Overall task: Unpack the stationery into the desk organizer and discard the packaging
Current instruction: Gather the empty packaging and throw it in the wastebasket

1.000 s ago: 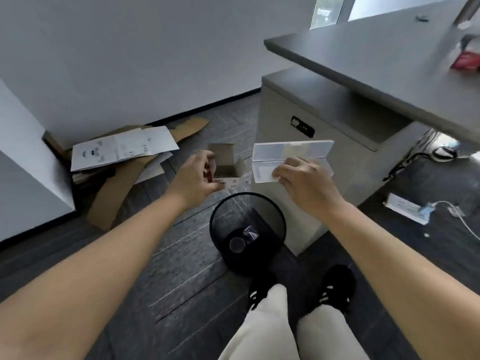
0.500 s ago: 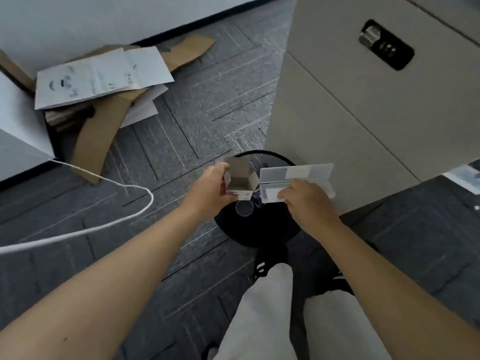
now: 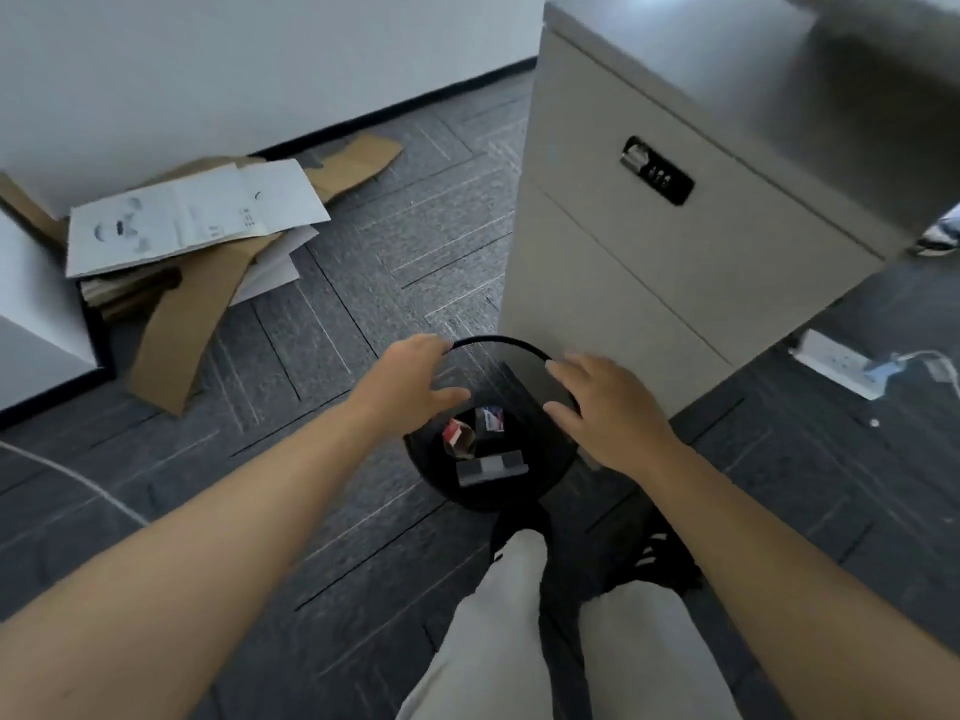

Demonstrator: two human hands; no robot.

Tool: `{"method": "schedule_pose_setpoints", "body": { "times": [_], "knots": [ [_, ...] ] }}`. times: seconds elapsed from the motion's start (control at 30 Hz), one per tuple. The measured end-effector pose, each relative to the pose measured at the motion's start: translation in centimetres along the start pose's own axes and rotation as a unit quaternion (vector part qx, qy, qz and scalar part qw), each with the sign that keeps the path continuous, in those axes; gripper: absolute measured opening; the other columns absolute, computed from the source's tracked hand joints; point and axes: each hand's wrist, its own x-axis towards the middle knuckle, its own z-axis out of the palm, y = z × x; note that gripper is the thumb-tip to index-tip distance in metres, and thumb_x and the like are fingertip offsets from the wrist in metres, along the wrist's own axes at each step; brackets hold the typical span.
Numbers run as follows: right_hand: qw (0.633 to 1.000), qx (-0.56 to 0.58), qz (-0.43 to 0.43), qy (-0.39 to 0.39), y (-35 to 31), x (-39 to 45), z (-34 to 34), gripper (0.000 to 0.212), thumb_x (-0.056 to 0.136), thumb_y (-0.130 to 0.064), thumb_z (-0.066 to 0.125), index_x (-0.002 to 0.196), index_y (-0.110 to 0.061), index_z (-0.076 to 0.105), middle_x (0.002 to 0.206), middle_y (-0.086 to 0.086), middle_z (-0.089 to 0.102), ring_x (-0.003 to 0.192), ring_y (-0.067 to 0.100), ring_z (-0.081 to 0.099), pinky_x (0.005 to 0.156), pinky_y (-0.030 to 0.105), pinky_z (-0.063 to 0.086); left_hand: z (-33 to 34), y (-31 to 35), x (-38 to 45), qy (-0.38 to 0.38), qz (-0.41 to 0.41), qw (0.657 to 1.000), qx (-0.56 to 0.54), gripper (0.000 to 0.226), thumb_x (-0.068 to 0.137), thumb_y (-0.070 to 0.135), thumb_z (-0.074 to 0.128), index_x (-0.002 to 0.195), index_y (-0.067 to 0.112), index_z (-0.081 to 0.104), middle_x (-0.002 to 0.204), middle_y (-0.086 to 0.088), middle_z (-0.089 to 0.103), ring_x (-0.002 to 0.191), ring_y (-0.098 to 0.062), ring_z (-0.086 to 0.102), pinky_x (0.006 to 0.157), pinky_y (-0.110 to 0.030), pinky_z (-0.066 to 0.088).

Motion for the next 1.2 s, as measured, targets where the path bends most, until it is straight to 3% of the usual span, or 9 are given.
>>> {"method": "schedule_pose_setpoints", "body": {
  "times": [0.1,0.33,0.5,0.63,0.87,1.07,1.2],
  "knots": [
    [0.998,-0.011,-0.007,0.067,-0.8,-2.7,-5.6,0.046,0.091,-0.031,0.044,0.132,-0.009,0.039,0.136,0.012,0.043,0.125,0.027,0.037,0.101,0.034,0.03,-4.0,4.0,-1.8,0.045,0.056,0.997,-0.001,0.061,0.085,0.034,0.056,0.136,0.011,0.033,0.146,-0.007,0.033,0.135,-0.021,0.028,0.11,-0.032,0.024],
    [0.973,-0.027,0.04,0.224,1.0,-11.8,-18.1,0.046,0.089,-0.028,0.048,0.132,-0.015,0.041,0.144,0.006,0.037,0.133,0.022,0.032,0.107,0.035,0.027,-11.0,16.8,-3.8,0.16,0.204,0.966,0.008,0.055,0.083,0.027,0.059,0.131,0.008,0.039,0.139,-0.009,0.043,0.129,-0.022,0.037,0.107,-0.029,0.027],
    [0.947,-0.039,0.119,0.296,6.8,-16.9,-24.1,0.046,0.087,-0.029,0.053,0.129,-0.015,0.045,0.141,0.006,0.041,0.13,0.024,0.038,0.107,0.035,0.029,-11.9,26.7,-2.2,0.184,0.278,0.943,-0.003,0.055,0.082,0.027,0.061,0.13,0.01,0.041,0.139,-0.008,0.043,0.129,-0.023,0.038,0.104,-0.029,0.029],
    [0.918,-0.034,0.212,0.332,13.5,-19.6,-26.8,0.048,0.084,-0.026,0.057,0.128,-0.01,0.046,0.137,0.011,0.044,0.127,0.026,0.039,0.106,0.033,0.028,-10.7,33.6,0.4,0.154,0.327,0.932,0.013,0.057,0.082,0.03,0.06,0.132,0.012,0.039,0.14,-0.01,0.041,0.128,-0.026,0.039,0.104,-0.033,0.033],
    [0.834,0.134,0.379,0.377,22.8,-19.1,-28.9,0.059,0.083,-0.029,0.059,0.129,0.0,0.036,0.134,0.023,0.039,0.125,0.036,0.038,0.1,0.036,0.033,-7.4,42.4,5.4,0.079,0.294,0.953,-0.001,0.063,0.084,0.04,0.055,0.136,0.014,0.031,0.142,-0.01,0.037,0.128,-0.026,0.037,0.101,-0.033,0.034],
    [0.829,0.14,0.445,0.308,27.0,-17.0,-29.1,0.055,0.088,-0.039,0.047,0.131,-0.006,0.036,0.139,0.022,0.036,0.127,0.037,0.037,0.103,0.039,0.031,-5.6,48.3,9.9,0.054,0.238,0.97,-0.006,0.062,0.085,0.048,0.049,0.13,0.008,0.035,0.136,-0.016,0.044,0.125,-0.032,0.04,0.098,-0.036,0.035],
    [0.843,0.138,0.436,0.284,28.0,-17.0,-29.0,0.051,0.083,-0.036,0.057,0.126,-0.013,0.042,0.134,0.019,0.041,0.122,0.035,0.041,0.102,0.039,0.034,-4.5,50.5,11.6,0.071,0.2,0.977,0.004,0.059,0.083,0.053,0.047,0.124,0.01,0.04,0.131,-0.015,0.05,0.12,-0.033,0.044,0.095,-0.038,0.037]
  ]
}}
